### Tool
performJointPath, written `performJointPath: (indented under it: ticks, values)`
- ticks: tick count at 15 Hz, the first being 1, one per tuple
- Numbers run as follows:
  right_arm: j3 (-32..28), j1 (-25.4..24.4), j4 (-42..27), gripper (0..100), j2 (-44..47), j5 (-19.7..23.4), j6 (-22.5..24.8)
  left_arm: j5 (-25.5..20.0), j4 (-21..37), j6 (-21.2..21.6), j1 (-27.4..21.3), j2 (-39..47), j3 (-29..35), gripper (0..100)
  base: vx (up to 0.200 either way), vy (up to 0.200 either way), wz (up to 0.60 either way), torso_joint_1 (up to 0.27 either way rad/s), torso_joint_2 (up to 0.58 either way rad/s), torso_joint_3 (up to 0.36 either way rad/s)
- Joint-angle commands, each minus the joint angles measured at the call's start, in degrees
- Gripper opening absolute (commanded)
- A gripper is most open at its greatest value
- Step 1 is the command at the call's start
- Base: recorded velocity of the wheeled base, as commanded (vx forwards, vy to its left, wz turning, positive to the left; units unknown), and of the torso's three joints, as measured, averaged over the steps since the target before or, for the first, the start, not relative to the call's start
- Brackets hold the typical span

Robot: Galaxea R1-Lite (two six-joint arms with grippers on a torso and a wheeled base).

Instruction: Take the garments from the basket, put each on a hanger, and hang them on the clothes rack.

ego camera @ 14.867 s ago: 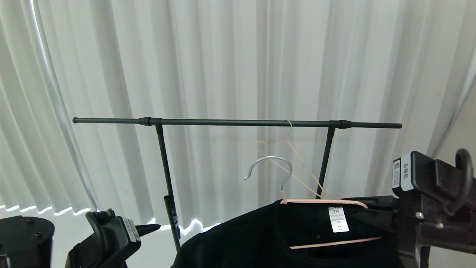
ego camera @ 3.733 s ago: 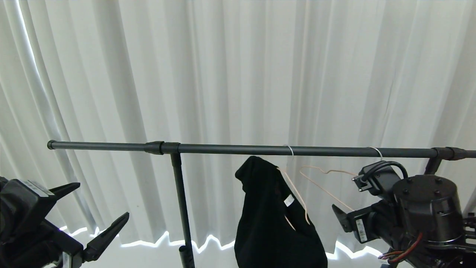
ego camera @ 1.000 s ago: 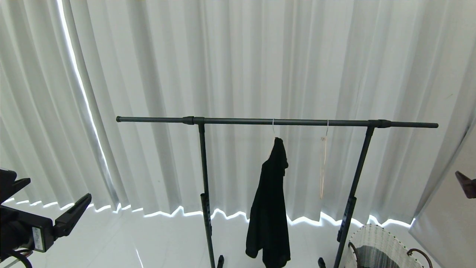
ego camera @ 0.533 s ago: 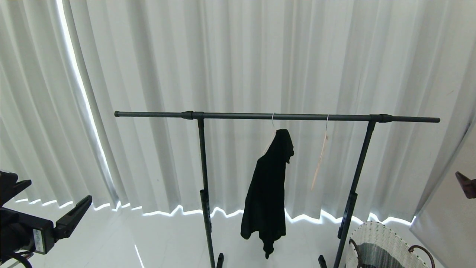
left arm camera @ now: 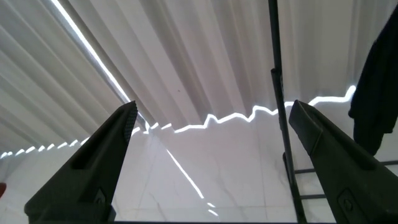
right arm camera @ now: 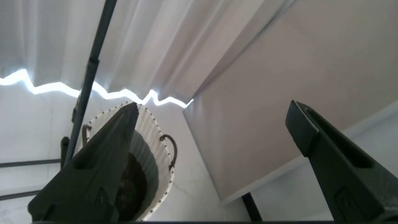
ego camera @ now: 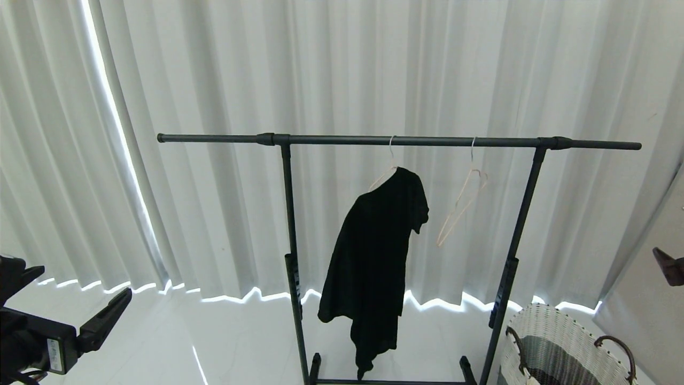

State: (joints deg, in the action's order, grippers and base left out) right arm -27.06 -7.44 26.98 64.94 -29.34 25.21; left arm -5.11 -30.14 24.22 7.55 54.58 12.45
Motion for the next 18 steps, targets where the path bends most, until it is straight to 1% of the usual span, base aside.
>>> performJointPath:
  ticks: [1,2,6,7,9,11,13,15,18]
  values:
    - [-0.01,-0.03,0.0,100,0.1,-0.01,0.01,0.01,-0.01,0.21,0.01,-0.61,-0.93,100,0.0,0.0,0.0,-0.251,0.55,0.29]
    - [-0.1,0.32,0.0,100,0.1,-0.01,0.1,0.1,-0.01,0.47,0.01,-1.05,-1.99,100,0.0,0.0,0.0,-0.227,0.52,0.286]
    - [-0.01,1.37,0.0,100,0.45,-0.01,0.45,0.01,-0.01,0.56,-0.34,-0.79,-1.64,100,0.0,0.0,0.0,-0.222,0.51,0.281]
    - [0.08,1.28,0.0,100,0.98,-0.01,0.45,-0.08,-0.01,0.56,-1.83,0.0,-1.28,100,0.0,0.0,0.0,-0.212,0.51,0.3]
    - [-0.01,1.28,0.0,100,2.74,-0.01,0.54,0.1,-0.01,0.12,-7.19,1.41,-1.37,100,0.0,0.0,0.0,-0.202,0.49,0.278]
    - [-0.1,1.37,0.0,100,3.79,-0.1,0.54,0.1,-0.01,0.39,-8.95,2.11,-1.55,100,0.0,0.0,0.0,-0.205,0.47,0.273]
    - [-0.01,1.46,0.0,100,3.97,-0.28,0.63,0.27,-0.01,0.21,-8.51,3.69,-1.2,100,0.0,0.0,0.0,-0.195,0.48,0.29]
    - [-0.01,2.51,0.0,100,4.67,-0.36,0.63,0.27,-0.01,0.12,-6.05,5.19,-0.41,100,0.0,0.0,0.0,-0.178,0.46,0.288]
    - [-0.1,3.39,0.44,100,5.55,-0.36,0.63,0.27,-0.01,0.65,-5.88,5.28,-1.11,100,0.0,0.0,0.0,-0.162,0.46,0.3]
